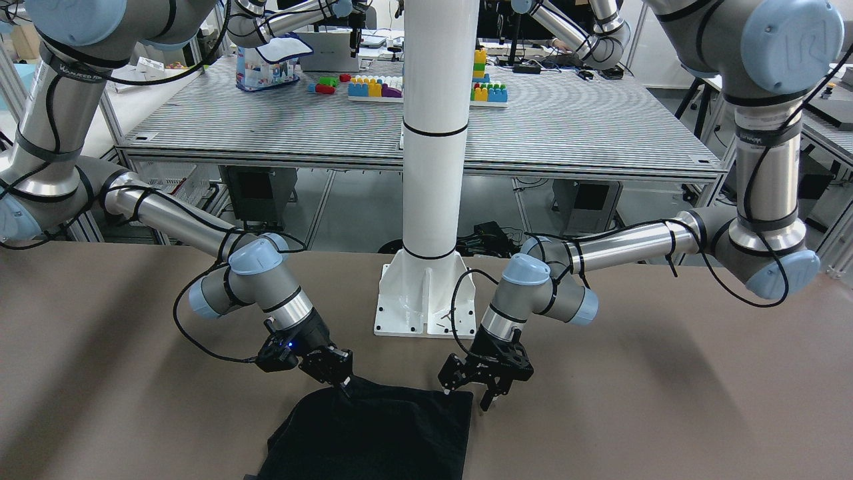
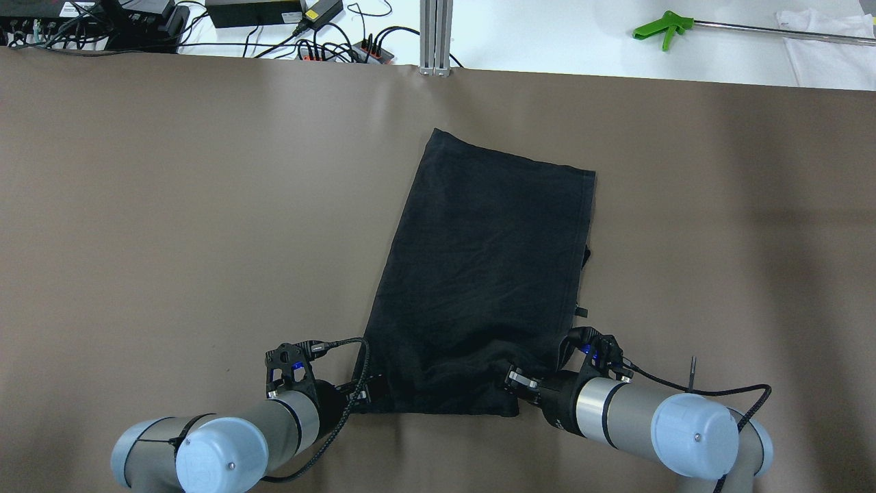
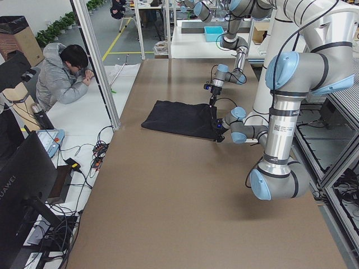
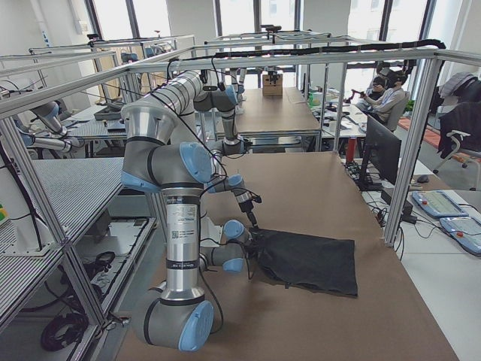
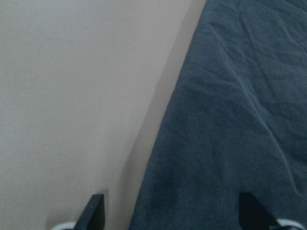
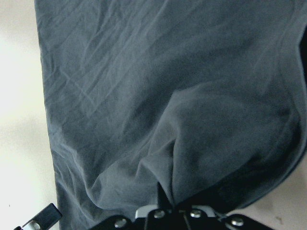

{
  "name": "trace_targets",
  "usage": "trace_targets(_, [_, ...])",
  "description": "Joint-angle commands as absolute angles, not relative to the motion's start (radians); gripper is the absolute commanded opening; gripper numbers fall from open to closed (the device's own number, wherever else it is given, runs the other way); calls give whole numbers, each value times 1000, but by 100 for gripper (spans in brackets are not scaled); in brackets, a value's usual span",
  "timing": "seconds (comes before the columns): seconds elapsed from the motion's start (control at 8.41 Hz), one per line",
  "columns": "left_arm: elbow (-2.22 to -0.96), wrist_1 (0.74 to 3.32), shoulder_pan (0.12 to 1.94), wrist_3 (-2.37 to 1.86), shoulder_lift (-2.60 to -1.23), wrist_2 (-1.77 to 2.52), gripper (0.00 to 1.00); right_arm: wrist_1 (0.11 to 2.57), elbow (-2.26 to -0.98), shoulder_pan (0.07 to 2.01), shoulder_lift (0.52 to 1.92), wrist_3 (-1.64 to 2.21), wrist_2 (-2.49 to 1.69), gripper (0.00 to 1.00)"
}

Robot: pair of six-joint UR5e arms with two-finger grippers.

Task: Fold clothes
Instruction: 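Hold both near corners with both grippers and lift them slightly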

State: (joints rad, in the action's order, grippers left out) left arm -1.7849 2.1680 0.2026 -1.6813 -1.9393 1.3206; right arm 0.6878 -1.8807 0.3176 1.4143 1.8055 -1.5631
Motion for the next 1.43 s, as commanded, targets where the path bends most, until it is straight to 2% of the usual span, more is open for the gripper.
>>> trace_targets(0.0, [-1784,2166,190,-1683,-1944,1316,100,689,-1881,318,1414,1805,-1557,0])
trace_targets(0.36, [-1781,2164,166,-1681,-1937,1296,100,689,-1881,318,1414,1805,-1557,0])
trace_targets(0.48, [-1779,2164,166,-1683,-1942,1296,80,689,-1882,318,1414,1807,-1557,0])
trace_targets(0.59, [-1779,2163,166,-1681,-1944,1298,45,689,-1882,318,1414,1807,-1557,0])
trace_targets(0.71, [-1779,2163,166,-1683,-1945,1298,19,689,-1884,318,1414,1806,-1559,0])
trace_targets(0.83, [-1779,2163,166,-1681,-1947,1302,0,689,-1882,318,1413,1805,-1559,0])
trace_targets(1.31, [-1814,2161,207,-1668,-1953,1365,0,687,-1908,316,1414,1807,-1572,0])
